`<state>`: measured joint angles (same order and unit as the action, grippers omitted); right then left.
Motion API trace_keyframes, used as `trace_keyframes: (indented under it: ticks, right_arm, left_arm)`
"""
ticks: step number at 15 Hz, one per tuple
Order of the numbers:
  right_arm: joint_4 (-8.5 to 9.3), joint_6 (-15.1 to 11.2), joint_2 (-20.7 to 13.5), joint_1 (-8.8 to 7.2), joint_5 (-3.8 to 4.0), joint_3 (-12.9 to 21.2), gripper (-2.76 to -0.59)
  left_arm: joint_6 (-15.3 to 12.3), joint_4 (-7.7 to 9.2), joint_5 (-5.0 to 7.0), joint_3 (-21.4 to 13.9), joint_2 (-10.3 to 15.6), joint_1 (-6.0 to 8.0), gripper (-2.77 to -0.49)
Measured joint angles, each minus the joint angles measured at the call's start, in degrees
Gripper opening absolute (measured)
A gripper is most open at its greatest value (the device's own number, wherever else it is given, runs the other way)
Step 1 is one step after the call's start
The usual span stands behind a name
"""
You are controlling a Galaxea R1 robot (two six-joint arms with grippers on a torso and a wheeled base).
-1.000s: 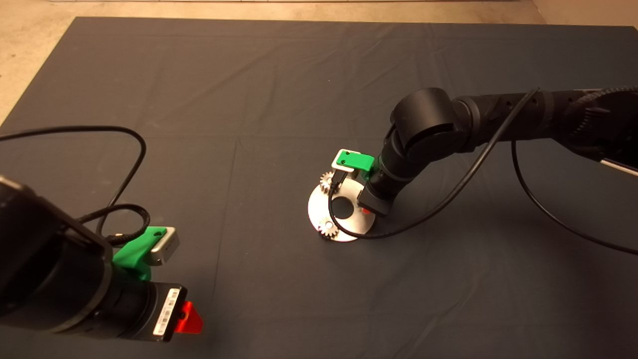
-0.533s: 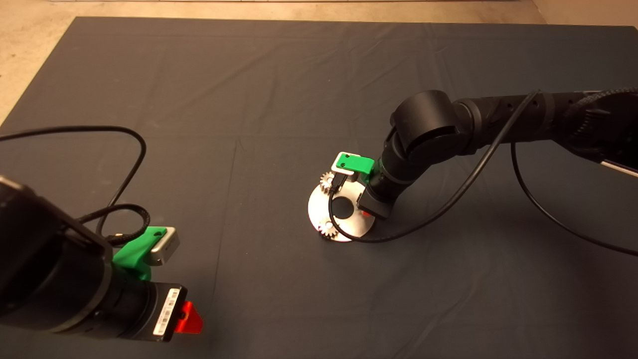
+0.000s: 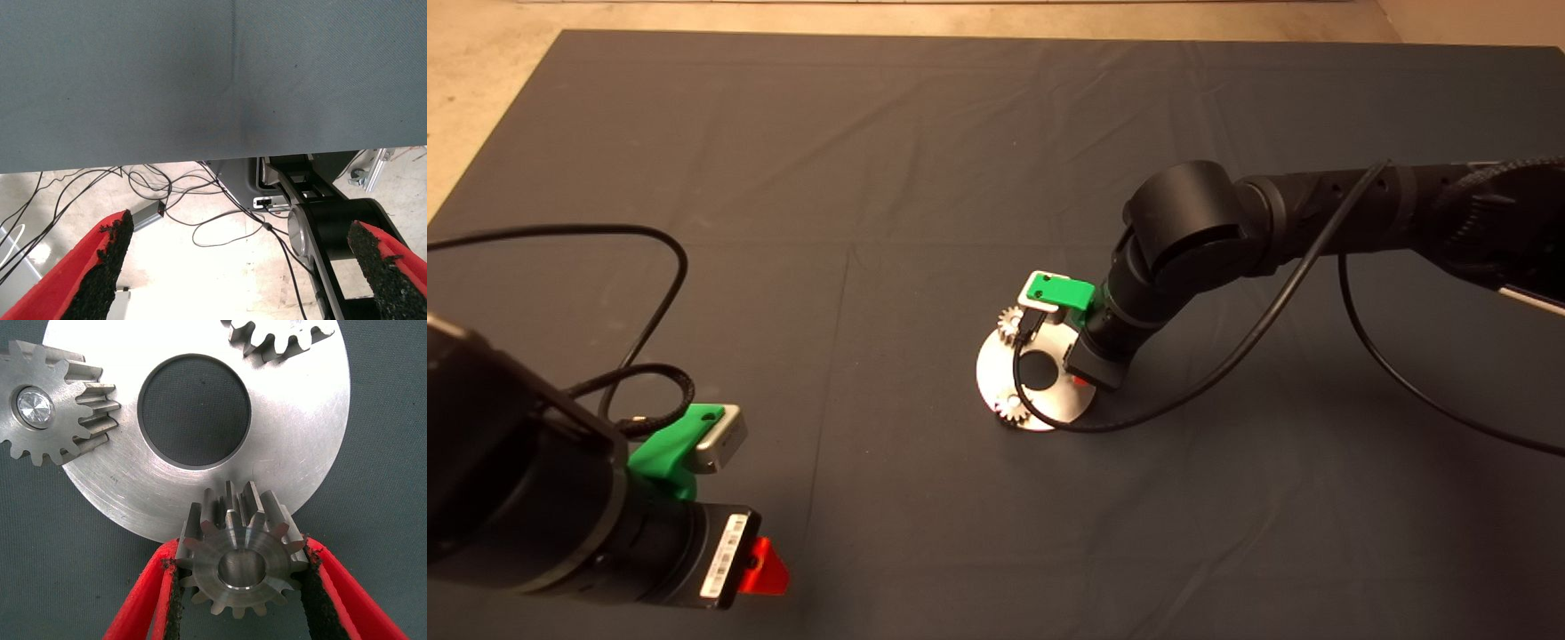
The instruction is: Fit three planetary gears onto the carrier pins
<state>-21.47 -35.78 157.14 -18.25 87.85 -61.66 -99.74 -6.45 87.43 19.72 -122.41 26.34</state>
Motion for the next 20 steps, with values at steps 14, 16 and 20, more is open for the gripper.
trace_keyframes:
  ticks: [14,16,20]
  right_arm:
    - [0.11,0.17,-0.02,-1.17,0.00,0.00,-2.31]
    - [0.11,0.20,-0.02,-1.17,0.00,0.00,-2.31]
    - [0.09,0.64,-0.02,-1.17,0.00,0.00,-2.31]
  left_arm:
    - [-0.01,0.00,0.00,0.00,0.00,0.00,-0.95]
    - [-0.01,0.00,0.00,0.00,0.00,0.00,-0.95]
    - [-0.01,0.00,0.00,0.00,0.02,0.00,-0.95]
